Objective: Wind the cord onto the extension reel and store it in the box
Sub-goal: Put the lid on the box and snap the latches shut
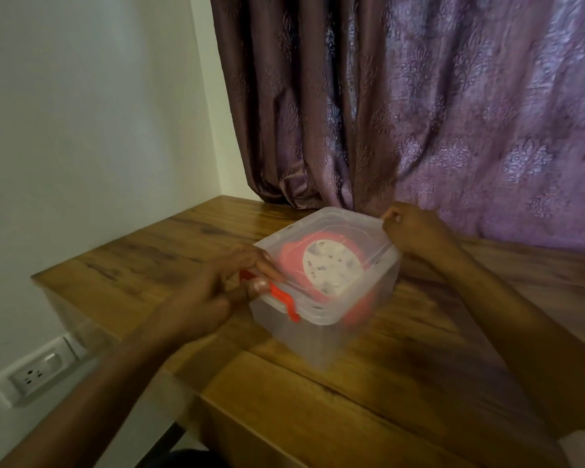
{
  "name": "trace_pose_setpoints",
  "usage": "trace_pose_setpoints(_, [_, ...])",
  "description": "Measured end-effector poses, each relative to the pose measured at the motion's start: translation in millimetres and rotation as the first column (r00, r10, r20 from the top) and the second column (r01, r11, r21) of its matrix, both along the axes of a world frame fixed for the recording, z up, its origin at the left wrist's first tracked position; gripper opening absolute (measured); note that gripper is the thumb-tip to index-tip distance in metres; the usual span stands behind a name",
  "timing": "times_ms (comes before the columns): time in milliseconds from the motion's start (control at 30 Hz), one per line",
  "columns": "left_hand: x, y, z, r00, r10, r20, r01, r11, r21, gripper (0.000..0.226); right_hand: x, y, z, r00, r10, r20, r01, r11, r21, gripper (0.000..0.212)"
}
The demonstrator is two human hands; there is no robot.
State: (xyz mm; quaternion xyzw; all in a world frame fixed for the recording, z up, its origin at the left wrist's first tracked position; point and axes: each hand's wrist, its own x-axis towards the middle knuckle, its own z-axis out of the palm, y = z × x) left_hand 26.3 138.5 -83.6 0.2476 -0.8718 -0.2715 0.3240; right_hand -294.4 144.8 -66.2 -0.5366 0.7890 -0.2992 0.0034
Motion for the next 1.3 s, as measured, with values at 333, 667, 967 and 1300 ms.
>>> trace_pose_setpoints(333, [0.0, -62.2, 48.0, 0.796, 0.473, 0.378, -0.468, 0.877, -0.113, 0.036, 26.1, 28.2, 20.7, 0.989, 0.072, -0.126, -0.04, 0.97, 0.238, 0.034])
trace_pose_setpoints(667, [-47.3, -13.3, 29.3, 0.754, 0.327, 0.57, -0.2, 0.94, -0.275, 0.088, 82.7, 25.8, -5.4, 0.873, 0.288, 0.394, -0.32, 0.947, 0.017, 0.026])
trace_pose_setpoints(967, [-63.4, -23.5, 10.0, 0.713, 0.453, 0.535, -0.057, 0.798, -0.6, 0.099, 63.2, 8.8, -9.4, 0.589, 0.091, 0.803, -0.248, 0.966, 0.072, 0.051])
trace_pose_setpoints(1300, [-71.6, -34.4, 7.1, 0.719, 0.369, 0.589, -0.054, 0.875, -0.481, 0.102, 73.1, -9.5, -23.8, 0.301, 0.051, 0.952, -0.351, 0.934, 0.061, 0.058])
